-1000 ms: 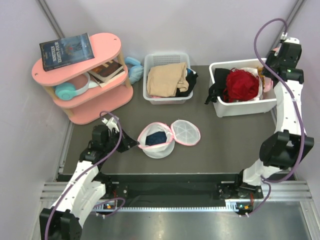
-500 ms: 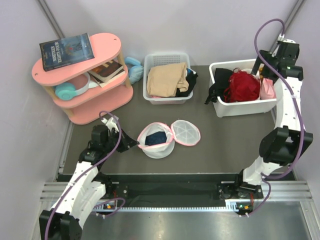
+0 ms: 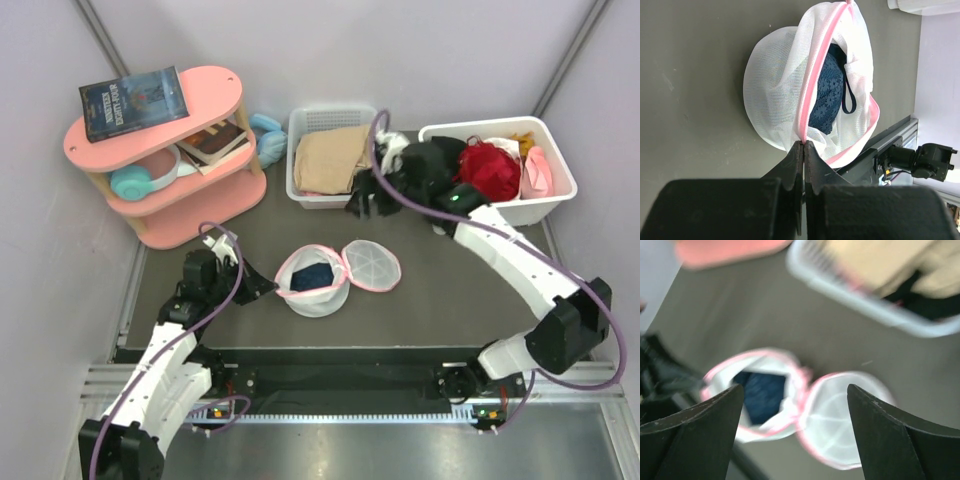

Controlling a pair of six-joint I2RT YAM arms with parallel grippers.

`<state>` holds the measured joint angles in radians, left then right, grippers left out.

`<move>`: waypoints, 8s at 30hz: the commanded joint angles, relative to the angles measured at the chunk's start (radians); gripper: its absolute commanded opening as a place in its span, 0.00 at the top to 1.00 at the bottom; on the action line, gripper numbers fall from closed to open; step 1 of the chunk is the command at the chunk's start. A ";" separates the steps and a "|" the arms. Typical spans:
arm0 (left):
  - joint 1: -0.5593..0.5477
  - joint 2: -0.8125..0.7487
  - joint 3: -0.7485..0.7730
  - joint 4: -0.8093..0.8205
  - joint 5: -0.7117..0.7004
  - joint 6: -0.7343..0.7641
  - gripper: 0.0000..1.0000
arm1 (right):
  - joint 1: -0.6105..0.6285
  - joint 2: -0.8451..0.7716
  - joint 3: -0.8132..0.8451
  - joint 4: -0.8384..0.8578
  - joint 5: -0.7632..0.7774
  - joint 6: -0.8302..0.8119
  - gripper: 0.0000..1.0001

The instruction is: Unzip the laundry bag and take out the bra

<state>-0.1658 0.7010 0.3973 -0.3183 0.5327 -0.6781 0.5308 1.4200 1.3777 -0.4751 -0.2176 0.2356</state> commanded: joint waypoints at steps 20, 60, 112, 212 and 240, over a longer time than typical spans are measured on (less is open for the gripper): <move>-0.005 -0.112 -0.008 -0.041 -0.020 -0.005 1.00 | 0.554 0.341 -0.173 0.066 0.141 0.228 0.25; -0.011 -0.093 -0.005 -0.034 0.003 0.015 1.00 | 0.544 0.350 -0.048 -0.069 0.477 0.498 0.16; -0.017 0.150 0.090 0.154 -0.040 -0.034 1.00 | 0.561 0.115 -0.207 0.032 0.072 0.202 1.00; -0.017 0.170 0.072 0.062 -0.066 0.037 1.00 | 0.123 -0.271 -0.440 -0.232 0.296 0.511 0.11; -0.017 0.181 0.084 0.033 -0.069 0.052 1.00 | 0.121 0.060 -0.605 -0.043 0.353 0.528 0.58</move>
<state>-0.1787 0.8764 0.4393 -0.3107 0.4553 -0.6506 0.6506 1.4525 0.7784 -0.5835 0.1070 0.7620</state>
